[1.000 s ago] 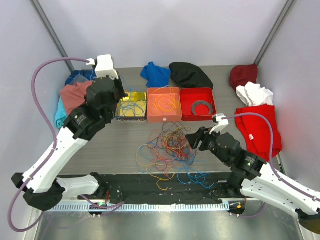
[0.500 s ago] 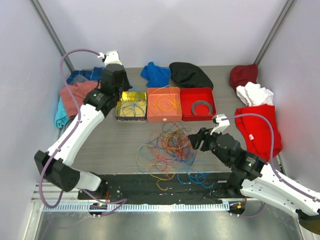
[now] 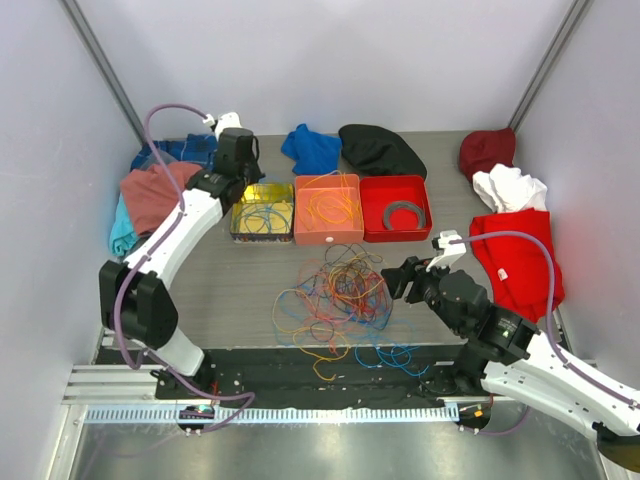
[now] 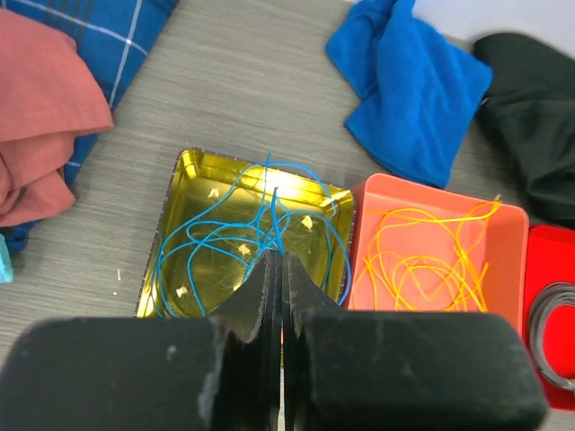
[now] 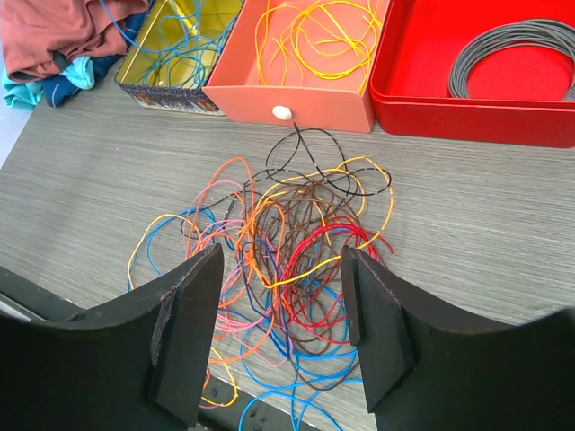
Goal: Untangle the cables
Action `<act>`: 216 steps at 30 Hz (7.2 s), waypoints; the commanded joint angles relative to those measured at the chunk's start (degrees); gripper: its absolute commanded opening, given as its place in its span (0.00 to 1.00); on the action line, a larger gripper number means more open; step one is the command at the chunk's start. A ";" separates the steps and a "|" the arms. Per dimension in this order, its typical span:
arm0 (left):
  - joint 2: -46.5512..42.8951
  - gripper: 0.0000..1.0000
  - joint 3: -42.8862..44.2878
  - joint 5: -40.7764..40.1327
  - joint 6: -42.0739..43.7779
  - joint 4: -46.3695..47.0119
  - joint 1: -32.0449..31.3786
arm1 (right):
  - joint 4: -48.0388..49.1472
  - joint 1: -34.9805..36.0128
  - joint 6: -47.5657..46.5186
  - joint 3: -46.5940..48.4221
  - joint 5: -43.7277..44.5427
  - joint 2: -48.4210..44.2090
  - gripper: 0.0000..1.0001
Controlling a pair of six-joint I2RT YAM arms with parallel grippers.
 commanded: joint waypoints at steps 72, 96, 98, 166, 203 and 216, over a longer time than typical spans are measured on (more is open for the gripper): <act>22.79 0.57 -8.32 15.12 0.78 22.30 -58.11 | -14.95 0.25 6.07 8.61 20.93 -11.61 0.62; 15.98 0.00 -12.10 12.50 2.27 24.86 -57.75 | -14.60 0.25 6.51 8.88 20.23 -11.26 0.62; 10.78 0.00 -12.89 9.34 3.41 21.10 -57.75 | -14.86 0.33 6.34 8.88 20.40 -11.70 0.62; 0.64 0.00 1.26 11.87 5.00 4.28 2.80 | -5.46 0.25 2.47 0.44 16.89 -9.94 0.63; 5.76 0.25 -20.45 5.99 6.23 34.44 3.24 | -5.01 0.25 1.94 0.09 17.06 -8.27 0.63; -10.68 0.57 -17.45 -0.78 2.10 15.38 0.61 | -4.40 0.25 2.21 -0.09 16.01 -8.27 0.63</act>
